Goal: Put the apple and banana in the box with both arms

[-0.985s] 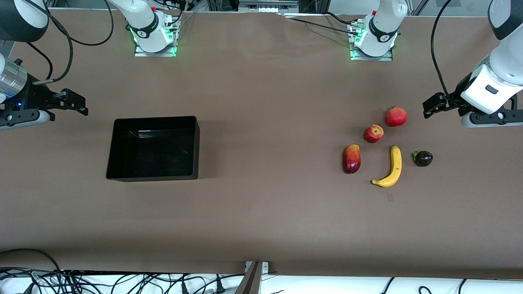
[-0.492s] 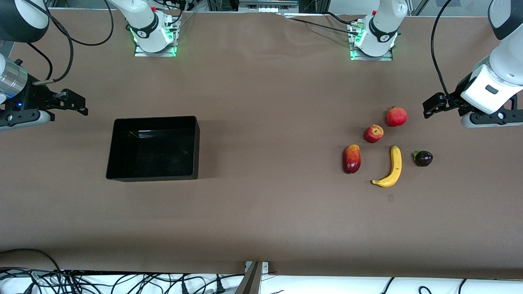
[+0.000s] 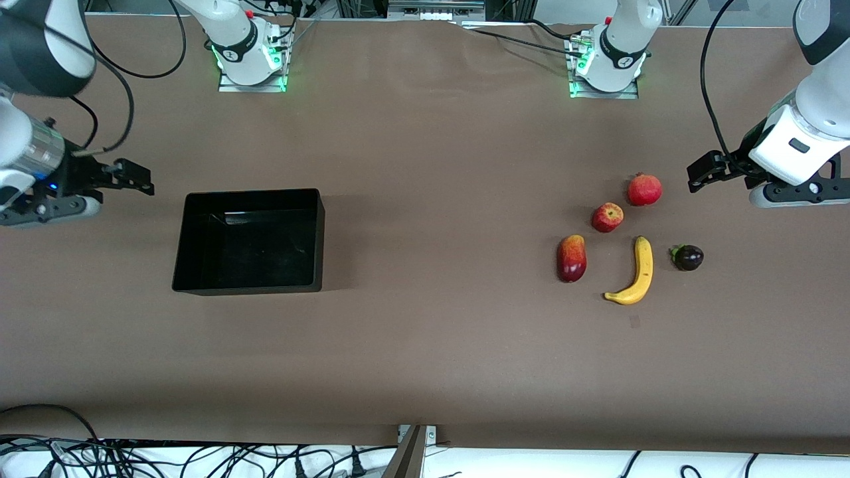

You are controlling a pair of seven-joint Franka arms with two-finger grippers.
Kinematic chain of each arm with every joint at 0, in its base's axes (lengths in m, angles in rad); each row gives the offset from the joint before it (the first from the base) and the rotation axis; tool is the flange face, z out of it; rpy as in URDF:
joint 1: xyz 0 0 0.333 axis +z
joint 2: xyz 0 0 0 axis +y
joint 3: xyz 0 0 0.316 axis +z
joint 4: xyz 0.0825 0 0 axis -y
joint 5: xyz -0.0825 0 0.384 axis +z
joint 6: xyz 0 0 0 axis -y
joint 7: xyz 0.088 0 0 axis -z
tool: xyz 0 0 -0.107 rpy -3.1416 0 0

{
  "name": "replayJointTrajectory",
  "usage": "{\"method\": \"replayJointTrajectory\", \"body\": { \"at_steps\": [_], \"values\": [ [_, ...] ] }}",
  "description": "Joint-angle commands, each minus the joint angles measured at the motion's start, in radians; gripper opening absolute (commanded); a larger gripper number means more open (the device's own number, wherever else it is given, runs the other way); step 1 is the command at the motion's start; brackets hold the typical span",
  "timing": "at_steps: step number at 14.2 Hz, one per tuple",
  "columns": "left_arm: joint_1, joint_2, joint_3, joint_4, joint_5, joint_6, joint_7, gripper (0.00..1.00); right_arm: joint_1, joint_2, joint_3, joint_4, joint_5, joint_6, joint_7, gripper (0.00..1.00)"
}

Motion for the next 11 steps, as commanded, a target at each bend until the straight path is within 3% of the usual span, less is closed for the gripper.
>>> {"method": "replayJointTrajectory", "body": {
  "at_steps": [1,8,11],
  "values": [
    [0.002,-0.005,0.0,0.002,-0.001,-0.011,-0.006,1.0,0.003,0.047,-0.003,-0.063,-0.017,0.086,0.053,1.0],
    [0.002,-0.005,0.0,0.002,-0.001,-0.011,-0.007,1.0,-0.006,0.141,-0.021,-0.262,-0.015,0.423,0.066,1.0],
    [0.002,-0.005,0.0,0.002,-0.001,-0.011,-0.009,1.0,-0.013,0.21,-0.023,-0.278,-0.009,0.503,0.066,1.0]
  ]
}}
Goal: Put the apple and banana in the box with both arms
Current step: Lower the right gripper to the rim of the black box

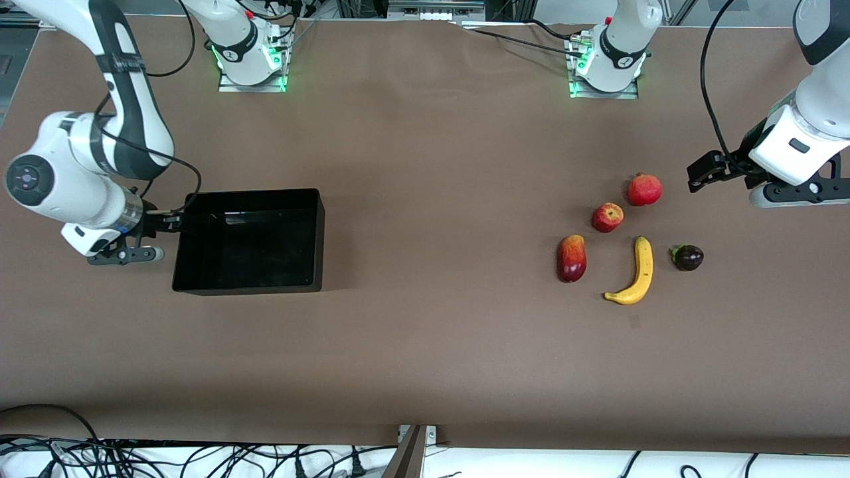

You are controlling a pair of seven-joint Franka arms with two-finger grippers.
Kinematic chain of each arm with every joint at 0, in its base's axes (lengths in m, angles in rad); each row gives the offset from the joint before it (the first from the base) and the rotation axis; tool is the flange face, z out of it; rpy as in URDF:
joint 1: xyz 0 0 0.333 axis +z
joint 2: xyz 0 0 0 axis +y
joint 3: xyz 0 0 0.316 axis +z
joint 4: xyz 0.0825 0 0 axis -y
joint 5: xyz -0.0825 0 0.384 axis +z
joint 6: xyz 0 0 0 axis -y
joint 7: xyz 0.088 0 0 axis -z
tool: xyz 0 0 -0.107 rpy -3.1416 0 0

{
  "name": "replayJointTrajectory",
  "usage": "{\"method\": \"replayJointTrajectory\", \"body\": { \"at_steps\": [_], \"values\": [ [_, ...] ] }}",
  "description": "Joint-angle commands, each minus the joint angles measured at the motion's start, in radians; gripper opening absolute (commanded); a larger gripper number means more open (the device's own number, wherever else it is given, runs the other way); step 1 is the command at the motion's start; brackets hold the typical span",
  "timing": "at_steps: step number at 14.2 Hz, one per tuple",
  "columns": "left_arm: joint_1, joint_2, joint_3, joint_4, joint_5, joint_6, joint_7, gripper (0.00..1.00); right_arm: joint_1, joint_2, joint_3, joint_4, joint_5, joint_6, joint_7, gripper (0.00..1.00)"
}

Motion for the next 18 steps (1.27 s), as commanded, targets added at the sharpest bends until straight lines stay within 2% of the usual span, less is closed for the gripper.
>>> {"method": "replayJointTrajectory", "body": {
  "at_steps": [1,6,8,10,13,18],
  "values": [
    [0.001,-0.005,-0.002,0.003,-0.001,-0.011,-0.009,1.0,-0.007,0.043,0.003,-0.02,-0.009,0.068,0.02,1.0],
    [0.001,-0.007,-0.002,0.003,-0.002,-0.013,-0.009,1.0,-0.022,0.074,0.004,-0.131,0.004,0.247,0.017,0.98],
    [0.001,-0.007,-0.002,0.002,-0.002,-0.014,-0.009,1.0,-0.022,0.083,0.004,-0.145,0.004,0.272,0.015,0.84],
    [0.001,-0.007,-0.002,0.003,-0.001,-0.013,-0.009,1.0,-0.022,0.085,0.004,-0.145,0.004,0.272,0.007,0.56],
    [0.001,-0.007,-0.002,0.003,-0.001,-0.013,-0.009,1.0,-0.022,0.083,0.006,-0.14,0.005,0.266,0.004,0.0],
    [0.0,-0.007,-0.002,0.003,-0.001,-0.021,-0.009,1.0,-0.021,0.053,0.016,-0.097,0.007,0.203,0.003,0.0]
  ]
}}
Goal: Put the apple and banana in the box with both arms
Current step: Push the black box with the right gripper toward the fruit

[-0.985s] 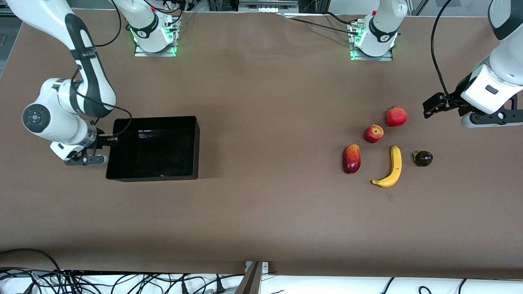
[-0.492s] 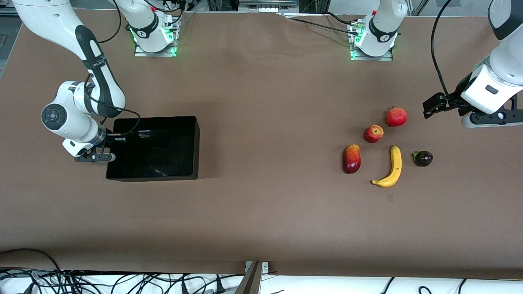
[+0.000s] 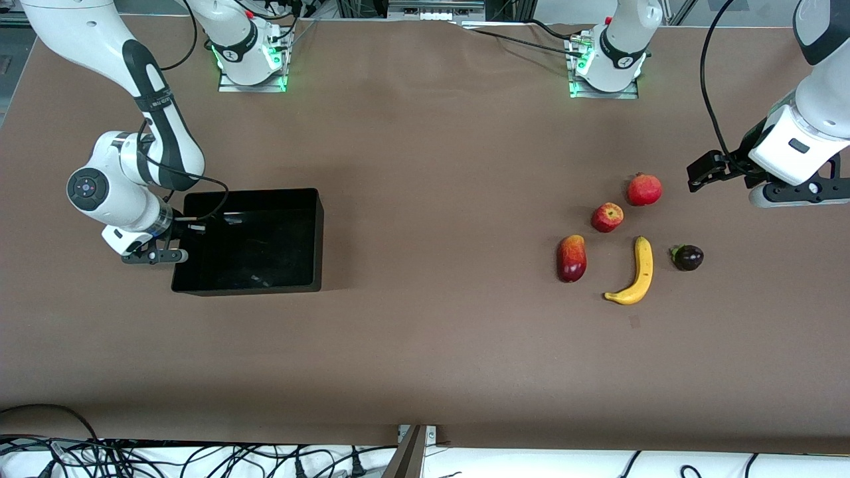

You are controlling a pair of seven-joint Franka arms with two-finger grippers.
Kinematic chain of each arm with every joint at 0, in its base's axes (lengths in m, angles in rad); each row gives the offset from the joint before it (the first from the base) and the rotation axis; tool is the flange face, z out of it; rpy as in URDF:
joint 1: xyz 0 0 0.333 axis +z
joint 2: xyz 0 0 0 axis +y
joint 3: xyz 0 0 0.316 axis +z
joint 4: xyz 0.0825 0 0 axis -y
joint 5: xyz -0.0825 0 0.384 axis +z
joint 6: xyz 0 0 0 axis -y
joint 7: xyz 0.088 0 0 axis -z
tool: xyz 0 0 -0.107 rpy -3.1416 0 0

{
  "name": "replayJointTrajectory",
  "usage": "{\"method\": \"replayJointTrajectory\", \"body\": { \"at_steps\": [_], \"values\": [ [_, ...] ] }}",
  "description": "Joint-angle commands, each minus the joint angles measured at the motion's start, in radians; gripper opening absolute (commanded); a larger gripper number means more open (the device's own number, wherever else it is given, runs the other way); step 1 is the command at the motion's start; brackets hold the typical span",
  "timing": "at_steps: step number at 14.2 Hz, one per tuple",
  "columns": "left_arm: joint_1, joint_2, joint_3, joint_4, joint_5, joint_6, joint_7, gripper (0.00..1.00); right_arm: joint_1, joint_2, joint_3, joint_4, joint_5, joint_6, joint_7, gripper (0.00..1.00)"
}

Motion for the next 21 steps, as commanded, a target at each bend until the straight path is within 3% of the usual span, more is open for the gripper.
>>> {"method": "replayJointTrajectory", "body": {
  "at_steps": [1,3,6,8,14,21],
  "values": [
    [0.0,-0.007,-0.002,0.003,0.0,-0.015,-0.008,1.0,-0.007,-0.036,0.029,0.053,0.003,-0.074,-0.003,0.0],
    [0.0,-0.007,-0.002,0.003,0.0,-0.017,-0.008,1.0,-0.004,-0.048,0.063,0.105,0.005,-0.118,-0.003,0.0],
    [0.001,-0.007,0.0,0.003,0.0,-0.02,-0.002,1.0,0.016,-0.048,0.164,0.206,0.052,-0.192,0.006,0.0],
    [0.001,-0.007,0.0,0.003,0.0,-0.021,-0.005,1.0,0.104,-0.019,0.164,0.308,0.118,-0.281,0.046,0.0],
    [0.001,-0.007,0.0,0.003,0.0,-0.021,-0.007,1.0,0.385,0.178,0.166,0.533,0.118,-0.31,0.486,0.0],
    [-0.002,-0.002,-0.002,0.009,-0.002,-0.056,0.01,1.0,0.534,0.358,0.166,0.739,0.118,-0.315,0.785,0.0]
  ]
}}
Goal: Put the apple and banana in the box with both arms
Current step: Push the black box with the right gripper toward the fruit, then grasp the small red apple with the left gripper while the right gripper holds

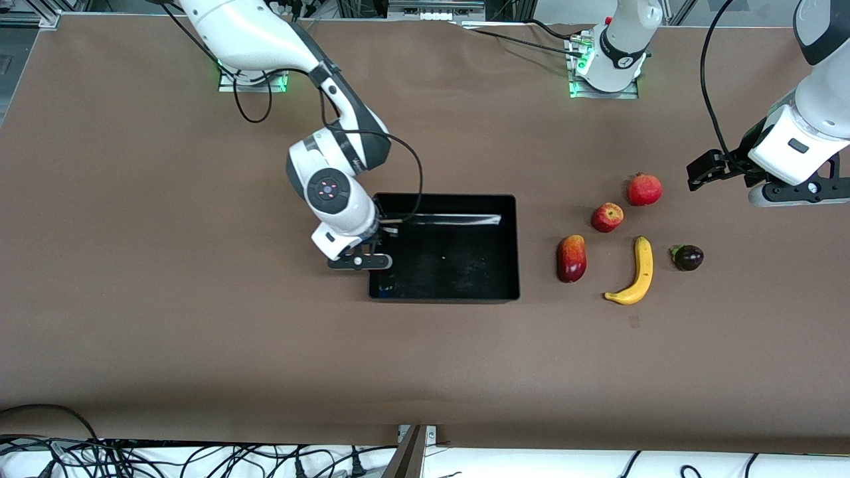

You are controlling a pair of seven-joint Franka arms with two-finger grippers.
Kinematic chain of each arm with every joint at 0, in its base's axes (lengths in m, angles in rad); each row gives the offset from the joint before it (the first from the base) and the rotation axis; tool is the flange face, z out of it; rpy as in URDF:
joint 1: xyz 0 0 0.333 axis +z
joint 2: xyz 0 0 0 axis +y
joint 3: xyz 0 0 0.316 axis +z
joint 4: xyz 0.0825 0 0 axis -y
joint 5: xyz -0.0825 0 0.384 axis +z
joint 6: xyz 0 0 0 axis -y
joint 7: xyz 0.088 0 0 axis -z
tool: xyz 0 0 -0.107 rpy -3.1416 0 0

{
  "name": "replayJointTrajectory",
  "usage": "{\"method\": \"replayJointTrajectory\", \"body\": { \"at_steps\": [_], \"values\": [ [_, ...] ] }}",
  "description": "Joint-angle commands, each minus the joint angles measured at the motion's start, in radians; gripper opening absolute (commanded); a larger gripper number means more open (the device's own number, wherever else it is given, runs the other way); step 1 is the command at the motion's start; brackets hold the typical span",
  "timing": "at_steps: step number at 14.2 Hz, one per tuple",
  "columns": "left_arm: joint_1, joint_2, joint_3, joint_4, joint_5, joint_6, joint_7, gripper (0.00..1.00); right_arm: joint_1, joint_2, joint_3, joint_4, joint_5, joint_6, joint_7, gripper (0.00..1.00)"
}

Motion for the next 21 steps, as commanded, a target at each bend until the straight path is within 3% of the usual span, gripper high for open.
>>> {"method": "replayJointTrajectory", "body": {
  "at_steps": [1,3,5,7,9,13,16,20,21],
  "values": [
    [-0.005,0.008,-0.001,0.007,-0.002,-0.092,0.02,1.0,0.048,0.062,-0.01,0.115,0.017,-0.027,0.108,0.0],
    [-0.013,0.031,-0.003,-0.016,-0.002,-0.19,0.037,1.0,0.066,0.094,-0.01,0.163,0.017,-0.027,0.154,0.0],
    [-0.013,0.102,-0.009,-0.055,0.003,-0.194,0.077,1.0,0.1,0.126,-0.015,0.204,0.017,-0.024,0.174,0.0],
    [-0.014,0.14,-0.01,-0.115,0.003,-0.081,0.085,1.0,0.109,0.141,-0.016,0.215,0.014,-0.013,0.174,0.0],
    [-0.01,0.14,-0.05,-0.225,0.018,0.095,0.085,1.0,0.124,0.151,-0.016,0.221,0.014,-0.009,0.171,0.0],
    [-0.013,0.143,-0.066,-0.442,0.019,0.428,0.083,1.0,0.144,0.169,-0.018,0.221,0.006,0.008,0.167,0.0],
    [-0.01,0.185,-0.067,-0.546,0.107,0.633,0.08,1.0,0.158,0.183,-0.018,0.221,0.003,0.023,0.17,0.0],
    [-0.01,0.261,-0.067,-0.589,0.116,0.728,0.071,1.0,0.164,0.186,-0.019,0.22,0.003,0.027,0.173,0.0],
    [-0.01,0.274,-0.067,-0.589,0.116,0.728,0.071,1.0,0.164,0.186,-0.018,0.22,0.003,0.025,0.17,0.16]
  ]
}}
